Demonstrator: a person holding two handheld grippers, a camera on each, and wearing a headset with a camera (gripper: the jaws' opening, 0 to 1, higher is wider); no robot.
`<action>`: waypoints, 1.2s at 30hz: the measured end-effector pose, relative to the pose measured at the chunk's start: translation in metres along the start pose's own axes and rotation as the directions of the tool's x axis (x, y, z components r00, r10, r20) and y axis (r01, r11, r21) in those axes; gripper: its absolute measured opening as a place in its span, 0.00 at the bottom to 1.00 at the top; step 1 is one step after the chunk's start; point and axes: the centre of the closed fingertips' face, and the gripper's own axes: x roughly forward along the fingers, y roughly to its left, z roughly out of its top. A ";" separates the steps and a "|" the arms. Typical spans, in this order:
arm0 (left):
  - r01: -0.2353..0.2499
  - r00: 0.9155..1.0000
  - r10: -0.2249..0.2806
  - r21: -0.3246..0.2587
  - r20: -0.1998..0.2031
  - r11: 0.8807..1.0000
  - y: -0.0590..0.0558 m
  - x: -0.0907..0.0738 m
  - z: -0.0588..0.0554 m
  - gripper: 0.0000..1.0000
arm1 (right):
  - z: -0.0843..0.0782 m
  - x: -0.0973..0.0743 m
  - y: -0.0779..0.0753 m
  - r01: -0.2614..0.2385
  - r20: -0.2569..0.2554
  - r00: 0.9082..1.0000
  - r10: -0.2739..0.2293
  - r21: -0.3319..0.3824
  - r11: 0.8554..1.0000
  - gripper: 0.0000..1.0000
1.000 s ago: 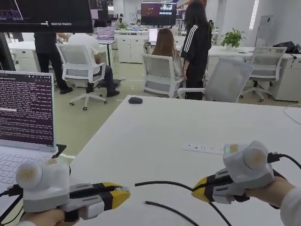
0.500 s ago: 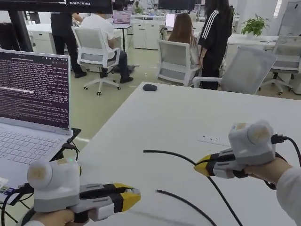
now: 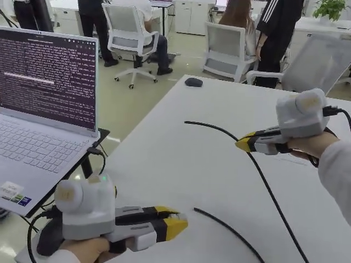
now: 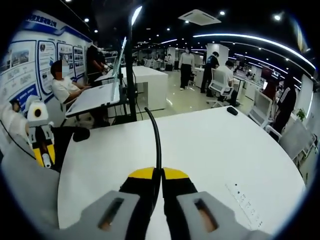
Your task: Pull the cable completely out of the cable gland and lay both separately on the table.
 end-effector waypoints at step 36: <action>-0.034 0.999 0.036 -0.064 0.021 0.997 0.022 0.004 -0.019 0.17 | -0.123 0.138 -0.013 -0.104 -0.235 0.966 0.107 0.026 0.994 0.03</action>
